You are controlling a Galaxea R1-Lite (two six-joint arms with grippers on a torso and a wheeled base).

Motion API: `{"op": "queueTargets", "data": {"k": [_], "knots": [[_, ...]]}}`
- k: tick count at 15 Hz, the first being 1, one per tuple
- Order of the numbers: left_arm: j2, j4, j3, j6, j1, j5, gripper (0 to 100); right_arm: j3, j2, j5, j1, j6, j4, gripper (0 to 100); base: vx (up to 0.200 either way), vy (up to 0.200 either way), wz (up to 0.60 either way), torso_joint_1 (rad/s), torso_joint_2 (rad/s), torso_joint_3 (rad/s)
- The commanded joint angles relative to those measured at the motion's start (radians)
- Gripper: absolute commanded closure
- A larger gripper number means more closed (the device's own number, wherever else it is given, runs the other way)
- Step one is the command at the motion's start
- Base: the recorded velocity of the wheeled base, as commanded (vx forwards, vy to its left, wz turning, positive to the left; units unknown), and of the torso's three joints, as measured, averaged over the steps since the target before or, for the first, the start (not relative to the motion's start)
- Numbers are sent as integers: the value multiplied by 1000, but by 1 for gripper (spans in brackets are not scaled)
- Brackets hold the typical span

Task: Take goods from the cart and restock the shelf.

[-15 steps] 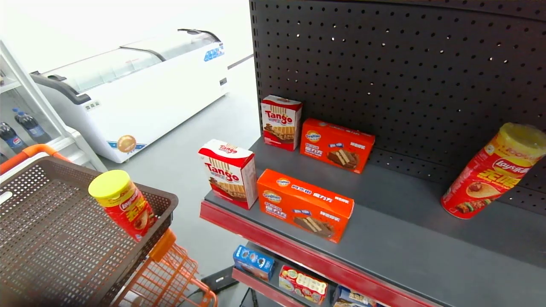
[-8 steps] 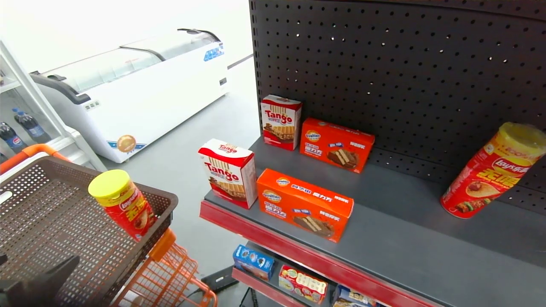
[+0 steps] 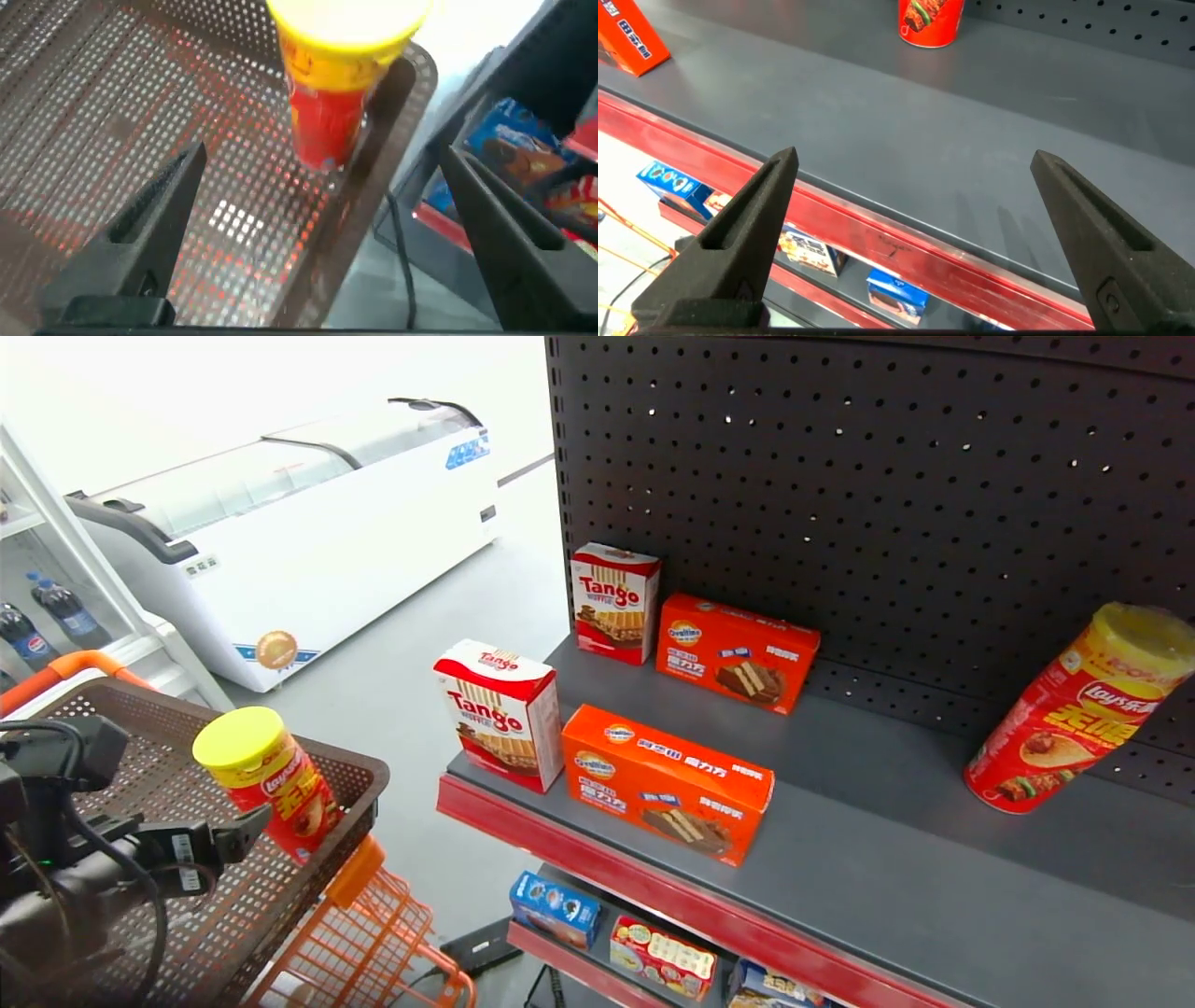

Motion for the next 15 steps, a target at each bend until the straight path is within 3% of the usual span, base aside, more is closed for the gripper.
{"op": "queueTargets", "data": {"k": [1, 2, 3, 6, 8, 11, 15], "knots": [[215, -178, 40, -9, 6, 1, 0, 0, 0, 0, 0, 0, 0, 0, 0, 0, 0, 0, 0, 0], [283, -310, 56, -50, -3, -1, 0, 0, 0, 0, 0, 0, 0, 0, 0, 0, 0, 0, 0, 0], [343, -414, 69, -67, -6, -1, 0, 0, 0, 0, 0, 0, 0, 0, 0, 0, 0, 0, 0, 0], [464, -581, 74, -67, -2, -25, 0, 0, 0, 0, 0, 0, 0, 0, 0, 0, 0, 0, 0, 0], [502, -629, 63, -64, 1, -78, 0, 0, 0, 0, 0, 0, 0, 0, 0, 0, 0, 0, 0, 0], [562, -674, 2, -60, 0, -78, 0, 0, 0, 0, 0, 0, 0, 0, 0, 0, 0, 0, 0, 0], [588, -681, -52, 14, 20, -78, 0, 0, 0, 0, 0, 0, 0, 0, 0, 0, 0, 0, 0, 0]]}}
